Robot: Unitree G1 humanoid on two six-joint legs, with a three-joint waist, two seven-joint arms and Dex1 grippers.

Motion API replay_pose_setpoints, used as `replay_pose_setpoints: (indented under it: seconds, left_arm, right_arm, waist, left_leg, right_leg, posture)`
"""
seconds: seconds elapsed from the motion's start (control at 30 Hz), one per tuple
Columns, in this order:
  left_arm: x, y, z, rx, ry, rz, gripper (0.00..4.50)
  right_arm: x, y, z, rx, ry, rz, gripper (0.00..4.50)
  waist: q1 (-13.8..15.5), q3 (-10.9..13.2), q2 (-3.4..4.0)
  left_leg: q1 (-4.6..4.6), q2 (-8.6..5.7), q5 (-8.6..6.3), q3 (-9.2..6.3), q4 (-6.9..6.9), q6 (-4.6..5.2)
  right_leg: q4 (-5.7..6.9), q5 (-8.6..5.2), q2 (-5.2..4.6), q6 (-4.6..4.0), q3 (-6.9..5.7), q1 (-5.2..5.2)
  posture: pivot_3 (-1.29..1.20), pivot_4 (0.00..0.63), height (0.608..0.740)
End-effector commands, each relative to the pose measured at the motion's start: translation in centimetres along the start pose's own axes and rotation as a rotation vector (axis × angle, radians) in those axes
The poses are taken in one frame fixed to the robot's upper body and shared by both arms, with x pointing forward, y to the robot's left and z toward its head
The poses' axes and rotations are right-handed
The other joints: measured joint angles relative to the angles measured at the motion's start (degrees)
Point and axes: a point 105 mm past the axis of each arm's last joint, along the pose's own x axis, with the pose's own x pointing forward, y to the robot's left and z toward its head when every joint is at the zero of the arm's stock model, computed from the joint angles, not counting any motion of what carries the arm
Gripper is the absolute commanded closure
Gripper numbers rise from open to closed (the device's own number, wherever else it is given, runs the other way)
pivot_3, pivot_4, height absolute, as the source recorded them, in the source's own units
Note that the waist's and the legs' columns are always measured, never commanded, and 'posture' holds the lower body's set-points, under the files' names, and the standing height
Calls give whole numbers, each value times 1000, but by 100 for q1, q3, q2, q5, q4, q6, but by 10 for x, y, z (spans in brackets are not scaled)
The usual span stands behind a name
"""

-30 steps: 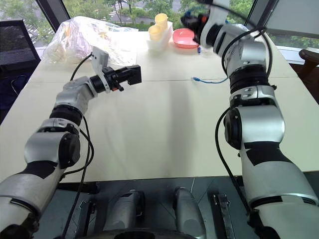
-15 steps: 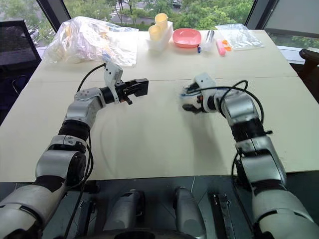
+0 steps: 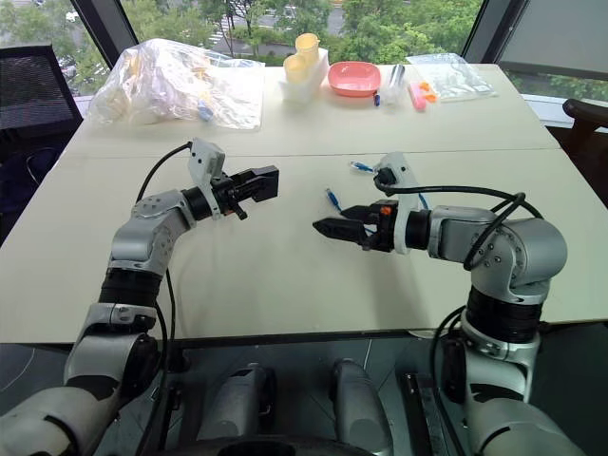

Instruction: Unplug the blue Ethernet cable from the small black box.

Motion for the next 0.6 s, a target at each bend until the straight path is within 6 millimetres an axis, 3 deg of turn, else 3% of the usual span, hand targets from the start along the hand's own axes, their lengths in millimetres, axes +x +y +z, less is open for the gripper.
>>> replay_pose_setpoints:
  seconds: [0.03,0.3,0.6]
  left_arm:
    - [0,0,18,41,-77,27,2002]
    - [-7,11,23,64,-71,106,546]
    - [-70,1,30,3,-19,163,546]
  right_arm:
    - [0,-10,17,-17,-106,-90,0]
    - [2,-24,18,-29,-148,-158,0]
    - [-20,-52,25,-181,-341,-443,0]
  waist:
    - [0,0,0]
    - [-17,0,0]
    - [-55,0,1]
  left_leg:
    - [-1,0,0,1,0,0]
    - [-2,-1,0,1,-1,0]
    - [-1,3,-1,3,-11,0]
  right_leg:
    - [-2,0,0,0,0,1]
    - [-6,8,1,15,0,1]
    - [-13,4,4,12,3,-3]
  posture:
    - [0,150,740]
    - [0,150,740]
    - [0,150,740]
